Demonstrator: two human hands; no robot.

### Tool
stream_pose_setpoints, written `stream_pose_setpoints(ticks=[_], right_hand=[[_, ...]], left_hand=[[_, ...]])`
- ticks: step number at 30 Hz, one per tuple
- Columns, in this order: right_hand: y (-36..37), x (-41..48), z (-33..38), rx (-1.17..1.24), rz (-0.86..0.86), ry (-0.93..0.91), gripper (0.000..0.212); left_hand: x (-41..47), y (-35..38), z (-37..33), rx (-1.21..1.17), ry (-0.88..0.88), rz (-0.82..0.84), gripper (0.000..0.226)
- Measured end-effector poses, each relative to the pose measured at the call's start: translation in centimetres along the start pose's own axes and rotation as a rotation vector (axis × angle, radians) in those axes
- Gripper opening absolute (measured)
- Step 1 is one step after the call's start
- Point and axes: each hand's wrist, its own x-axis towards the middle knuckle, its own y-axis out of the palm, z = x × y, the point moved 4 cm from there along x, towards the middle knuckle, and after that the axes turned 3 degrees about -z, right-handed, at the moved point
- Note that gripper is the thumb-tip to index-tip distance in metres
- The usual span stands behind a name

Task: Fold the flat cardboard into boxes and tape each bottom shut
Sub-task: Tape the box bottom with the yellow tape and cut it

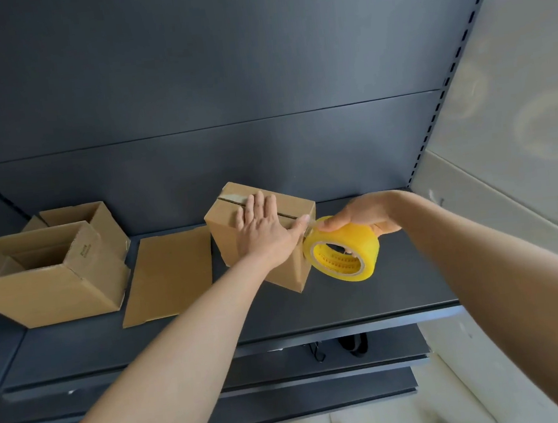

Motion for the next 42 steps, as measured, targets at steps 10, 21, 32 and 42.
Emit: stream_pose_setpoints(ticks=[10, 21, 32, 42], right_hand=[[2.5, 1.3, -1.5, -0.364, -0.142, 0.057, 0.11], [4.5, 1.6, -1.9, 0.063, 0.248, -0.004, 0.052], [5.2, 1.2, 0.0, 0.139, 0.202, -0.068, 0.049], [7.7, 1.3, 1.0, 0.173, 0.14, -0.077, 0.036]], left_hand=[[0.3, -0.8, -1.3, 0.03, -0.063, 0.049, 0.108], [-0.6, -1.0, -1.1, 0.056, 0.119, 0.02, 0.083], [-1.4, -0.8, 0.2, 0.155, 0.166, -0.085, 0.076], [-5.2, -1.7, 3.8, -0.464, -0.031, -0.536, 0.029]])
